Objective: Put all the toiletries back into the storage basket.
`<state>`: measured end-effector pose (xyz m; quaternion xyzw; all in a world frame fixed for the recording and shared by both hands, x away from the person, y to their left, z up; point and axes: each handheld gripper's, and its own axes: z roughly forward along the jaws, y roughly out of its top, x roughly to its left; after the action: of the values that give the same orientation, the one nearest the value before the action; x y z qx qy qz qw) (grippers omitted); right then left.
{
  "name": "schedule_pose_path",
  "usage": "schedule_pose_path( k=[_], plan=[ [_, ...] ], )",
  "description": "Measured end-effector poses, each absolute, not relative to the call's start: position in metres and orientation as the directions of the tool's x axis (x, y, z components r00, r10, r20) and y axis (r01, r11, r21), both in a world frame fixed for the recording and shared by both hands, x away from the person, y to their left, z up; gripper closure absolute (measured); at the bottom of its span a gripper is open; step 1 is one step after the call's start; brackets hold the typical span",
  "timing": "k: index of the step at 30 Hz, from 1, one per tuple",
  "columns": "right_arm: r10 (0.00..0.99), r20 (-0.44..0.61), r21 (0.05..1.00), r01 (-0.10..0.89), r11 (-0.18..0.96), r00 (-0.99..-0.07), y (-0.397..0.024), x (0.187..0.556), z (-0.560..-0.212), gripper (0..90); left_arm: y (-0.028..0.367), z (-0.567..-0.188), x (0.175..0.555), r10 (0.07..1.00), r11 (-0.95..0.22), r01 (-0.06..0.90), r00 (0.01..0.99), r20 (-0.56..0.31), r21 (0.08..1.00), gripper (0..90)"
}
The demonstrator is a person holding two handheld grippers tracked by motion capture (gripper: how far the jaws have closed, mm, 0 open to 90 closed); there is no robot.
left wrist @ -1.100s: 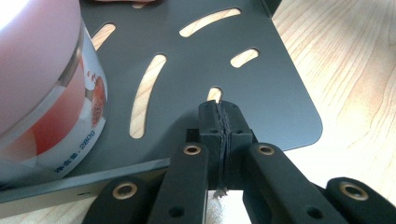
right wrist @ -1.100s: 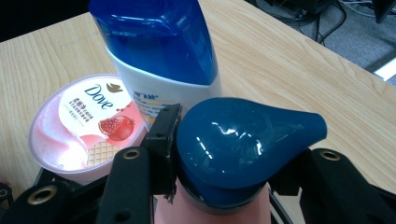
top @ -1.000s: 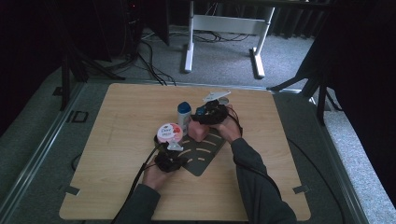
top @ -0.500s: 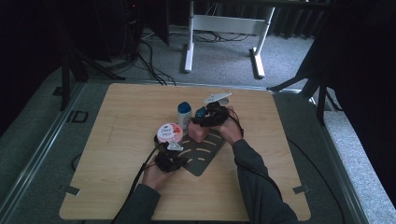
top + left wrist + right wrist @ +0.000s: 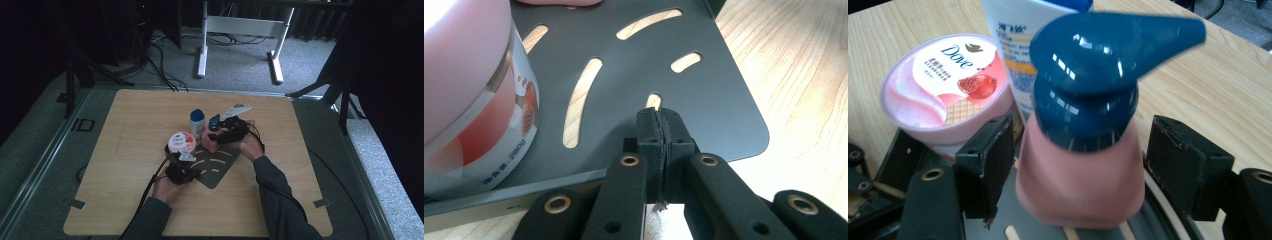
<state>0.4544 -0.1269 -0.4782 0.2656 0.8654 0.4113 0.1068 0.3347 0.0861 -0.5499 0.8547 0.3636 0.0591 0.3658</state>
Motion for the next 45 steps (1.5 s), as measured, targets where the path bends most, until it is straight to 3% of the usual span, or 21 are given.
schedule_pose_path(
  k=[8,11,15,19,22,30,45],
  plan=[
    [0.564,0.043,0.784,0.378,0.492,-0.824,-0.141,0.439,-0.479,27.2,0.086,-0.550,0.334,0.667,-0.460,0.581,0.725,-0.171,0.671,89.0],
    [0.582,0.046,0.798,0.380,0.468,-0.812,-0.149,0.426,-0.478,34.0,0.086,-0.550,0.334,0.667,-0.460,0.581,0.725,-0.171,0.671,89.1],
    [0.576,0.041,0.801,0.371,0.469,-0.817,-0.152,0.412,-0.479,50.2,0.087,-0.551,0.335,0.665,-0.459,0.581,0.726,-0.173,0.672,89.2],
    [0.562,-0.011,0.784,0.342,0.518,-0.827,-0.147,0.401,-0.485,76.8,0.087,-0.551,0.335,0.666,-0.455,0.584,0.724,-0.178,0.672,89.3],
    [0.556,-0.045,0.763,0.331,0.555,-0.830,-0.139,0.397,-0.492,89.9,0.087,-0.551,0.335,0.664,-0.454,0.585,0.725,-0.183,0.672,89.4],
    [0.582,-0.043,0.736,0.368,0.569,-0.812,-0.130,0.401,-0.509,90.0,0.087,-0.550,0.336,0.662,-0.463,0.584,0.728,-0.178,0.667,90.0],
    [0.584,-0.026,0.744,0.375,0.553,-0.811,-0.131,0.404,-0.511,90.0,0.088,-0.549,0.338,0.651,-0.472,0.592,0.734,-0.195,0.653,90.0]
  ],
)
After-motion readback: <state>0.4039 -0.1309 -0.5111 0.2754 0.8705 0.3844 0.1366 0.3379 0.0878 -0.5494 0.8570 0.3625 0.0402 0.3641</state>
